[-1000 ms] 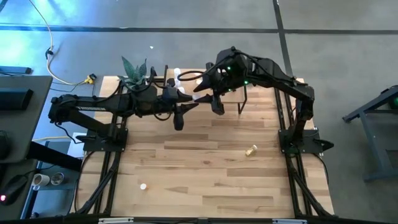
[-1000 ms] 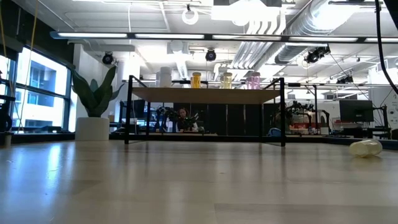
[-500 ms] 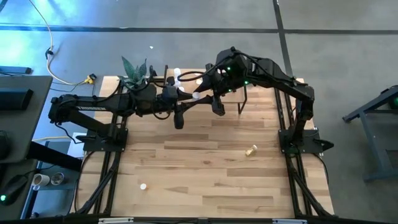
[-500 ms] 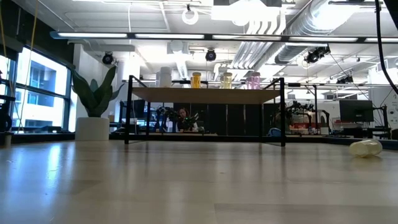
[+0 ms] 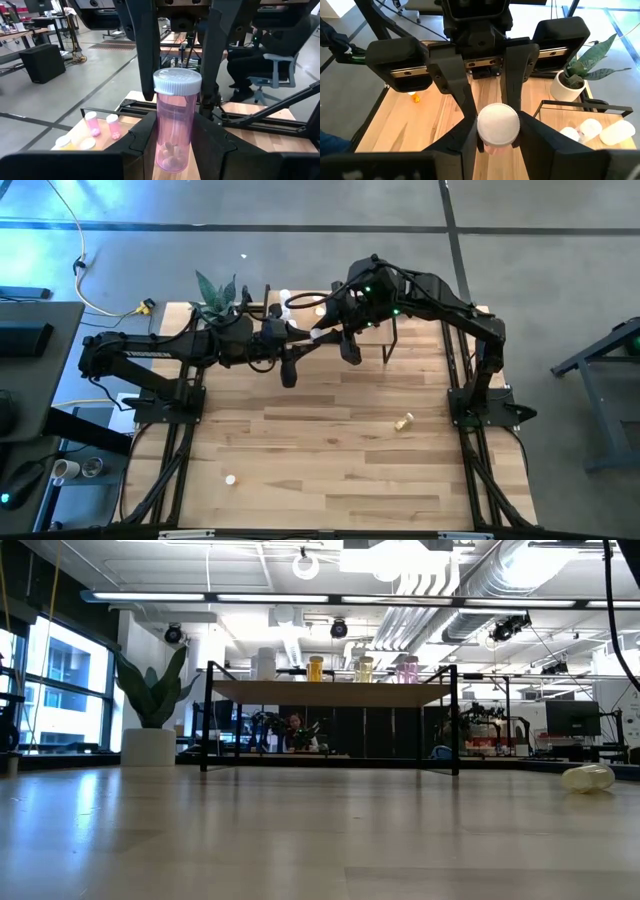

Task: Pick and place medicine bottles onto shelf by color
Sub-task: Put the pink pill bottle on the shelf aligned with the other pink pill bottle

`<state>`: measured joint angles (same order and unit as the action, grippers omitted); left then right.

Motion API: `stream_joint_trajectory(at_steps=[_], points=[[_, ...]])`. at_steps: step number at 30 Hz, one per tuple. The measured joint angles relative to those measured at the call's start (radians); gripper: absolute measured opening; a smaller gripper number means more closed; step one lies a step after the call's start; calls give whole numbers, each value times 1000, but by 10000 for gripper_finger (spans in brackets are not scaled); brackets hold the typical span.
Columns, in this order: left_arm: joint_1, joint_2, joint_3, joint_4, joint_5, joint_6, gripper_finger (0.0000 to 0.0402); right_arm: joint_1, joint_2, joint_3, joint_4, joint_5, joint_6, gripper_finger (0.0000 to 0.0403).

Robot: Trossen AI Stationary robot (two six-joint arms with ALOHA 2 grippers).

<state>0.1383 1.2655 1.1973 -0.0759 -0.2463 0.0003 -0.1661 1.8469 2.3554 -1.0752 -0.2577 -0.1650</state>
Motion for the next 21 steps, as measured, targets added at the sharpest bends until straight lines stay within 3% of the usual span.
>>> stream_joint_trajectory(at_steps=[11,21], points=[[0,0,0,-4,-8,4,104,0,0,0,-16,6,9,115],[0,-5,0,-45,-35,28,204,0,-1,1,-28,129,61,114]])
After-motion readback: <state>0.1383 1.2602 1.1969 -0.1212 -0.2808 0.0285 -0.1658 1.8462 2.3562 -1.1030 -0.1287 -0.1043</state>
